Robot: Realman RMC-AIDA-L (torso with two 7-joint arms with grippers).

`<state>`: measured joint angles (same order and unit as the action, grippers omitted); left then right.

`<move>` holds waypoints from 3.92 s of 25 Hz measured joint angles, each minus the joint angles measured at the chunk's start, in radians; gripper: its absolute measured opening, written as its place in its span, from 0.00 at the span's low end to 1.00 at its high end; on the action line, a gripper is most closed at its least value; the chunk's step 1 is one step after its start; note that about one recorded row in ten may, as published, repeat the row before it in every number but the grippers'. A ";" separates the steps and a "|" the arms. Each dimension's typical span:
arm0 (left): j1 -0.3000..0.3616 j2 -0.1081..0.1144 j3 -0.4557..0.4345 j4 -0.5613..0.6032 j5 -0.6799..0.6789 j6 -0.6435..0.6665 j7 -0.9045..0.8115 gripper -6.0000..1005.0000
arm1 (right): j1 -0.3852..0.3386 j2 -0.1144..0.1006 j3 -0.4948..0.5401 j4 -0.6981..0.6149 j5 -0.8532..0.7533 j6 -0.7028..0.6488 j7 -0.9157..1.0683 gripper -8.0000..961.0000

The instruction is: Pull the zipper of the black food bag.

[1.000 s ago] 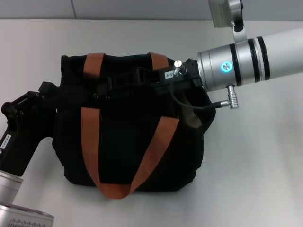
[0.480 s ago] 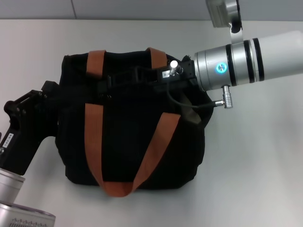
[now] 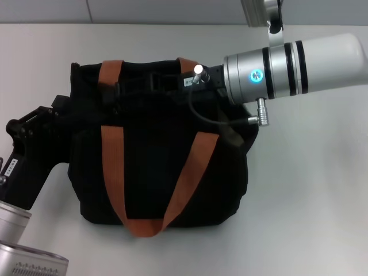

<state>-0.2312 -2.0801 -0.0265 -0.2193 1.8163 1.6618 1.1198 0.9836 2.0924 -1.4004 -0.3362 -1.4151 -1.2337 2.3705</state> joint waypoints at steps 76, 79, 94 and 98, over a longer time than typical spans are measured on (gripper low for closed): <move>-0.003 0.000 -0.032 0.000 -0.006 -0.094 0.010 0.02 | -0.309 -0.001 -0.250 -0.759 -0.357 0.202 -1.091 0.60; -0.003 0.000 -0.032 -0.001 -0.005 -0.094 0.009 0.02 | -0.309 0.000 -0.284 -0.756 -0.332 0.255 -1.103 0.60; 0.000 0.000 -0.032 -0.012 -0.002 -0.093 0.009 0.02 | -0.309 0.000 -0.401 -0.705 -0.170 0.393 -1.211 0.58; 0.001 0.000 -0.032 -0.012 -0.003 -0.093 0.009 0.02 | -0.314 0.000 -0.455 -0.704 -0.171 0.452 -1.245 0.58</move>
<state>-0.2299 -2.0800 -0.0582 -0.2317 1.8136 1.5692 1.1289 0.6699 2.0923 -1.8552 -1.0400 -1.5860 -0.7822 1.1258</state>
